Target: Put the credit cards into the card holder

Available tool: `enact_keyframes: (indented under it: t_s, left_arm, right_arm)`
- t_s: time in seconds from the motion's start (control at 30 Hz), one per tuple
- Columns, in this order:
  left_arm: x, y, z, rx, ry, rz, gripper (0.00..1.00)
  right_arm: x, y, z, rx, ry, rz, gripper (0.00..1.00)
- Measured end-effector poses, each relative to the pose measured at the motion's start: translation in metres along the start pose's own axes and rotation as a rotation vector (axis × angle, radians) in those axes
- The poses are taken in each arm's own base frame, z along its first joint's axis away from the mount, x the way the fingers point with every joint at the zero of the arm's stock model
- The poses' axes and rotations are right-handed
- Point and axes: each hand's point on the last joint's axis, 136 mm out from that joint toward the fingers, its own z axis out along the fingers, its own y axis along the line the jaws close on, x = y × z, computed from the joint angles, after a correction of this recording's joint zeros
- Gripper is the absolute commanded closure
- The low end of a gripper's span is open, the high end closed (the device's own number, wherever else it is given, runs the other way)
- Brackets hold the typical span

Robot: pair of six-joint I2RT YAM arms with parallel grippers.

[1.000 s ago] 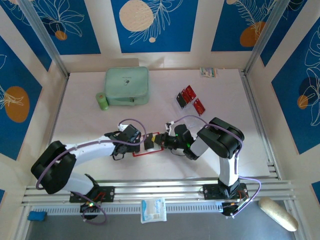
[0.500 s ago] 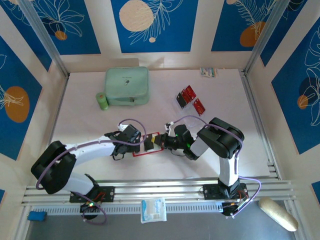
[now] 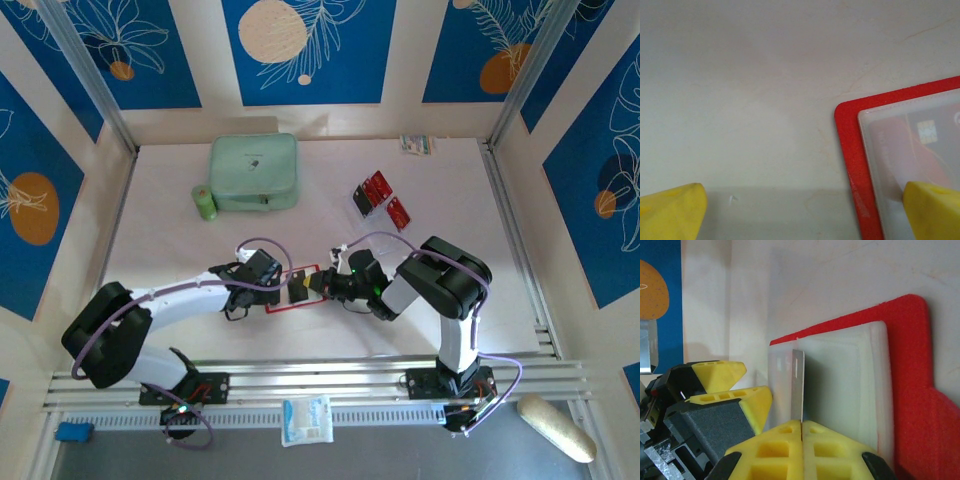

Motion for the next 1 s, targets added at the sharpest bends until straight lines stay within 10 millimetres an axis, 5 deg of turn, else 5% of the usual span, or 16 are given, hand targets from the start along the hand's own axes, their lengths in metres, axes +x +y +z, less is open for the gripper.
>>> enact_keyframes:
  t_s: [0.83, 1.0]
  left_arm:
    - [0.0, 0.001, 0.001, -0.002, -0.005, -0.002, 0.0]
    - [0.0, 0.001, 0.001, -0.002, -0.006, -0.002, 0.0]
  right_arm:
    - [0.004, 0.003, 0.007, 0.011, 0.045, -0.006, 1.0]
    - [0.005, 0.013, 0.012, 0.0, 0.083, -0.031, 0.67]
